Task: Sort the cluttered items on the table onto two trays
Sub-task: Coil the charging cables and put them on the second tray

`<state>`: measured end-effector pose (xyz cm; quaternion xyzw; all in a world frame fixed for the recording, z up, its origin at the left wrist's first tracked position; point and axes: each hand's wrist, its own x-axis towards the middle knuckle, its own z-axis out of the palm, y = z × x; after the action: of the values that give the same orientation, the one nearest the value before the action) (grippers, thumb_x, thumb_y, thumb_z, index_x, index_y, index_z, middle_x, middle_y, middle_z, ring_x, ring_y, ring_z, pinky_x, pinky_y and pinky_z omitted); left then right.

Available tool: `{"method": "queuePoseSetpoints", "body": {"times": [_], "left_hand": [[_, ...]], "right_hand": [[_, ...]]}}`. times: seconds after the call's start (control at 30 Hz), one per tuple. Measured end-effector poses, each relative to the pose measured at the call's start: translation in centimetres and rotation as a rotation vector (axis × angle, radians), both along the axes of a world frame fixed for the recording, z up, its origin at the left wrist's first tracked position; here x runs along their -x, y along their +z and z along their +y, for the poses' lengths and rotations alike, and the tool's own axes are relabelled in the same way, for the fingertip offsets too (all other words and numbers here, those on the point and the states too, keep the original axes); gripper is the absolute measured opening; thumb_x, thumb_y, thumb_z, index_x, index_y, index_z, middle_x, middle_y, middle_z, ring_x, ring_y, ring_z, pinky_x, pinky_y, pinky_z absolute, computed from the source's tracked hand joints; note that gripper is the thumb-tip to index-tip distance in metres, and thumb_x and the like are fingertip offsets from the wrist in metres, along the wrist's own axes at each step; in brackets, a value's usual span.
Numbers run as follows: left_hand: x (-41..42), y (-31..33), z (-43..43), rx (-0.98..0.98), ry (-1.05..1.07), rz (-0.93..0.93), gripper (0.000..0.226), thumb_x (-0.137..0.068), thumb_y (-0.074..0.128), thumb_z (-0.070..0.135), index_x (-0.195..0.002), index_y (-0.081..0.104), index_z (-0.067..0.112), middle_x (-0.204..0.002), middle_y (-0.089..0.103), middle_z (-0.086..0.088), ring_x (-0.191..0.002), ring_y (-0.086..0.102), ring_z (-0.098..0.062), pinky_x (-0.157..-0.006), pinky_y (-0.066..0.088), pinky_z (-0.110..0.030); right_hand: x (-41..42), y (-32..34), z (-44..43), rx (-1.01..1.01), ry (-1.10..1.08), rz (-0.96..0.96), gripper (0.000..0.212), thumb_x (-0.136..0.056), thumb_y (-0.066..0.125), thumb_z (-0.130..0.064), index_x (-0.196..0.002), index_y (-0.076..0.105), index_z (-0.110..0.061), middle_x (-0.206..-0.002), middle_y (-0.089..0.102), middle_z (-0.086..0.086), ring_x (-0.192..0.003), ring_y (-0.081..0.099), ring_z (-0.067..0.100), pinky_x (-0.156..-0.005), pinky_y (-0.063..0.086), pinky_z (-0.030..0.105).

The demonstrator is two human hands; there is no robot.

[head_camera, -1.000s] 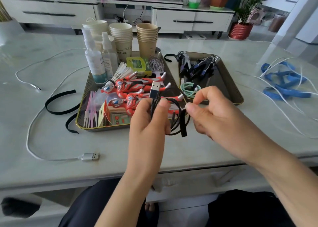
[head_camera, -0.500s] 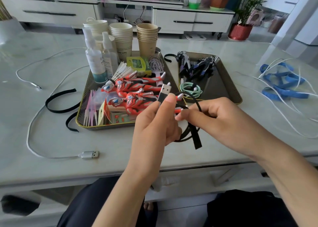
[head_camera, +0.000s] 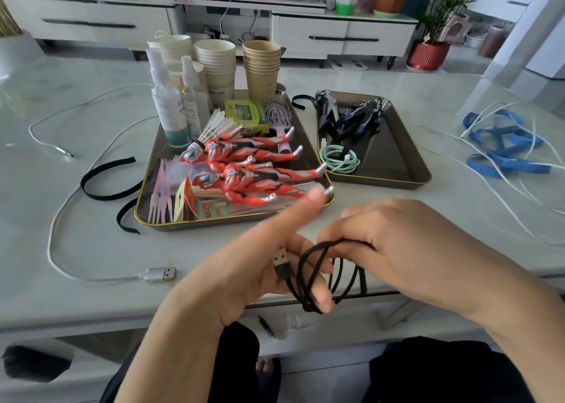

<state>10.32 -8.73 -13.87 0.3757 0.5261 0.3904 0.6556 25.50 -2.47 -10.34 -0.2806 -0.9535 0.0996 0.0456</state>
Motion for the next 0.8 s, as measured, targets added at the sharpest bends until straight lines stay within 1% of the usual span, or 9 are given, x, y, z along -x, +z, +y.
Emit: {"method": "queuePoseSetpoints", "body": {"times": [0.1,0.23,0.33,0.43,0.5,0.57,0.63,0.7,0.8], "left_hand": [[-0.5,-0.2,0.0,-0.080,0.007,0.198,0.050,-0.063,0.051,0.063,-0.060,0.065,0.015,-0.046,0.052,-0.001,-0.049,0.057,-0.016,-0.071,0.050,-0.030],[-0.8,-0.2,0.0,-0.152,-0.004,0.220,0.066,-0.073,0.040,0.076,-0.067,0.066,0.016,-0.047,0.042,0.006,-0.052,0.053,-0.014,-0.072,0.048,-0.024],[-0.8,-0.5,0.1,-0.193,0.011,0.184,0.051,-0.074,0.044,0.065,-0.064,0.063,0.018,-0.047,0.038,0.006,-0.050,0.049,-0.013,-0.075,0.047,-0.031],[-0.7,-0.7,0.2,-0.208,0.056,0.131,0.051,-0.082,0.050,0.060,-0.059,0.056,0.014,-0.042,0.034,0.008,-0.043,0.043,-0.011,-0.075,0.049,-0.032],[-0.7,-0.5,0.2,-0.216,0.100,0.072,0.042,-0.076,0.055,0.050,-0.055,0.051,0.013,-0.039,0.031,0.007,-0.041,0.038,-0.012,-0.066,0.052,-0.025],[-0.7,-0.2,0.2,-0.212,0.147,-0.002,0.036,-0.069,0.055,0.044,-0.053,0.050,0.013,-0.039,0.027,0.005,-0.039,0.035,-0.013,-0.060,0.052,-0.023],[-0.8,-0.3,0.4,-0.213,0.215,-0.064,0.034,-0.070,0.054,0.042,-0.055,0.049,0.011,-0.040,0.026,0.005,-0.038,0.034,-0.012,-0.056,0.052,-0.023],[-0.8,-0.4,0.6,-0.231,0.303,-0.086,0.034,-0.075,0.051,0.040,-0.060,0.050,0.009,-0.041,0.025,0.005,-0.037,0.033,-0.010,-0.055,0.053,-0.023],[-0.6,-0.4,0.7,-0.276,0.379,-0.073,0.035,-0.087,0.045,0.035,-0.072,0.057,0.006,-0.042,0.027,0.006,-0.037,0.033,-0.008,-0.053,0.050,-0.020]], "right_hand": [[0.1,0.1,-0.3,-0.095,-0.010,-0.090,0.025,-0.096,0.035,-0.040,-0.103,0.058,-0.031,-0.098,0.056,-0.010,-0.098,0.053,0.012,-0.076,0.040,0.029],[0.2,0.5,-0.2,-0.097,-0.022,-0.082,0.020,-0.096,0.037,-0.037,-0.078,0.046,-0.036,-0.085,0.052,-0.009,-0.082,0.048,0.008,-0.064,0.033,0.026],[0.3,0.0,0.2,-0.117,-0.020,-0.066,0.031,-0.095,0.042,-0.034,-0.064,0.042,-0.036,-0.066,0.040,-0.011,-0.068,0.039,0.008,-0.051,0.024,0.016],[0.6,-0.3,0.3,-0.166,-0.033,0.009,0.018,-0.092,0.041,-0.041,-0.086,0.058,-0.038,-0.061,0.036,-0.014,-0.081,0.045,0.011,-0.050,0.025,0.019],[0.3,-0.3,0.4,-0.081,-0.104,0.002,0.020,-0.093,0.043,-0.047,-0.108,0.051,-0.038,-0.065,0.043,-0.014,-0.077,0.049,0.009,-0.058,0.030,0.026],[0.0,-0.2,0.5,0.038,-0.121,0.063,0.033,-0.085,0.049,-0.051,-0.113,0.044,-0.034,-0.063,0.050,-0.018,-0.065,0.048,0.003,-0.057,0.032,0.022],[-0.4,0.2,0.7,0.198,-0.180,0.204,0.041,-0.073,0.053,-0.058,-0.104,0.043,-0.033,-0.067,0.058,-0.020,-0.060,0.054,0.000,-0.058,0.039,0.017],[-0.9,0.4,1.1,0.303,-0.264,0.323,0.047,-0.061,0.053,-0.067,-0.091,0.043,-0.032,-0.076,0.067,-0.009,-0.064,0.061,0.003,-0.064,0.048,0.022],[-1.4,0.6,1.8,0.222,-0.285,0.375,0.046,-0.066,0.044,-0.067,-0.074,0.049,-0.022,-0.053,0.052,-0.009,-0.049,0.046,0.004,-0.050,0.033,0.021]]}}
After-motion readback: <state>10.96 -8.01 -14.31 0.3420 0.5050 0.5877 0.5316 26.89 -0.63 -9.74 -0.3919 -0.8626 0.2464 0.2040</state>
